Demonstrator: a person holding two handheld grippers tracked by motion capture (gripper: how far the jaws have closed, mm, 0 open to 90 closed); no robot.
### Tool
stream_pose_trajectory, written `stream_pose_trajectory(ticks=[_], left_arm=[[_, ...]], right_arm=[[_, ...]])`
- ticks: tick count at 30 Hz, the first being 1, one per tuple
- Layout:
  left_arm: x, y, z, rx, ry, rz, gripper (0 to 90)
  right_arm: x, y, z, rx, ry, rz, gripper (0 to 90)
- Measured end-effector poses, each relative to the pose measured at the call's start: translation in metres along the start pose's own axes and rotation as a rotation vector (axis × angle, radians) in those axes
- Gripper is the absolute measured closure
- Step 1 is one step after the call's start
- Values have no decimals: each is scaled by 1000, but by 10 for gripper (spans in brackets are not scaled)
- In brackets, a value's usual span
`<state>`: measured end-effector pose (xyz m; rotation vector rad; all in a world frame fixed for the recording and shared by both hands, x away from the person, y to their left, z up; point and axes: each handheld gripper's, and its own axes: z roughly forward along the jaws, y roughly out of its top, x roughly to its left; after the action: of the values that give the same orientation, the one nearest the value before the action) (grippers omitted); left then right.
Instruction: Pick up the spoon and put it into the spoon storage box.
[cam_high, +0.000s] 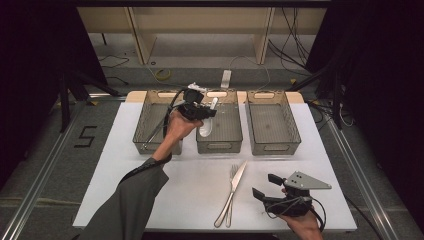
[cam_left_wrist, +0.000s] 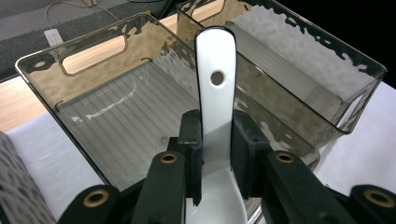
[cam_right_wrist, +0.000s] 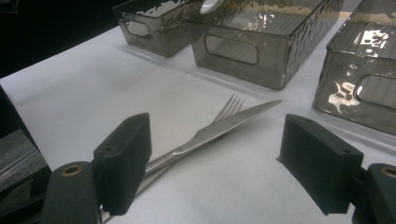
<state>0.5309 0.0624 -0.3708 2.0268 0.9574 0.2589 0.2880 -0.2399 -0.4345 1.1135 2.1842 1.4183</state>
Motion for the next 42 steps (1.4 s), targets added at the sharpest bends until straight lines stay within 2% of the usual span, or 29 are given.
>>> stream_pose_trajectory(ticks=[6, 22, 26, 27, 29, 32, 33, 35, 38, 42], left_arm=[[2, -4, 4, 4, 2, -12, 746], [3, -11, 14, 23, 23, -4, 742], [4, -12, 16, 17, 28, -24, 732], [5, -12, 16, 7, 25, -40, 707], [5, -10, 16, -7, 16, -85, 592], [2, -6, 14, 1, 78, -67, 487], [3, -5, 13, 14, 85, -75, 467], [2, -4, 10, 3, 96, -95, 418], [1, -3, 5, 8, 89, -95, 347], [-1, -4, -8, 14, 61, -102, 294]], right_arm=[[0, 0, 0, -1, -1, 0, 256], [0, 0, 0, 0, 2, -1, 256], [0, 0, 0, -2, 1, 0, 256], [0, 0, 0, -2, 1, 0, 256], [0, 0, 0, 0, 2, 2, 256], [0, 0, 0, 1, 3, 2, 256], [0, 0, 0, 2, 3, 0, 256], [0, 0, 0, 2, 3, 0, 256], [0, 0, 0, 0, 2, 1, 256], [1, 0, 0, 2, 2, 2, 256]])
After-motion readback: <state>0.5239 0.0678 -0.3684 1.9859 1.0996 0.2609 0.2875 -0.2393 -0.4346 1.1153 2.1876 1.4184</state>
